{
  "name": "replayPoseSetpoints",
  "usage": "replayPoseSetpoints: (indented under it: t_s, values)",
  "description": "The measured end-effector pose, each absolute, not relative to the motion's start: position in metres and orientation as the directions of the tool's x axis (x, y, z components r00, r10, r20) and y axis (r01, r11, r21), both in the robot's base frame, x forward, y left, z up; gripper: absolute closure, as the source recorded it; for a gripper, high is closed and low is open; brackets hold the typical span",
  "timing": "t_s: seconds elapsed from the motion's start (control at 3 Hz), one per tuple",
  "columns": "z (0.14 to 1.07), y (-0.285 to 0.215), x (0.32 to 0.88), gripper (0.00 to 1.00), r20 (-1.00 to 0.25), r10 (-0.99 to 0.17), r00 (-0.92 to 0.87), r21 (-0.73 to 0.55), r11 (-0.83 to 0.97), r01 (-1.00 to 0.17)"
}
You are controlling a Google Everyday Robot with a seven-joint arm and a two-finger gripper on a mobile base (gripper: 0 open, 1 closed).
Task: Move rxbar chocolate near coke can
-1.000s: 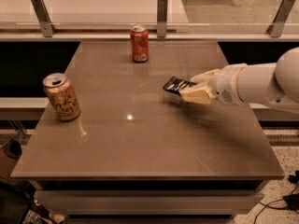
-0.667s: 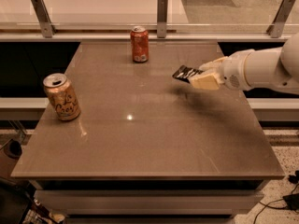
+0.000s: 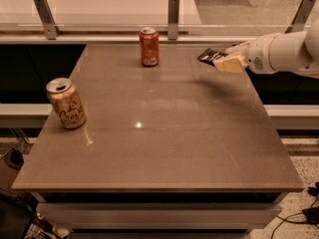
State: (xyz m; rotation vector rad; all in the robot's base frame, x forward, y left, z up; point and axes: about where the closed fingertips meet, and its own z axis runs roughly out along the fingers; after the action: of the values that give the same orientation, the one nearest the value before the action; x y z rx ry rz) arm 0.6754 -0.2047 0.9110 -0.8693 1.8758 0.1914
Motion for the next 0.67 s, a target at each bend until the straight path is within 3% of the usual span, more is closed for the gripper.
replayPoseSetpoints:
  t_s: [0.67]
  values:
    - [0.901,-0.189,0.739,1.0,-0.877,-0.44,-0.192,-0.255,0.766,-0.59]
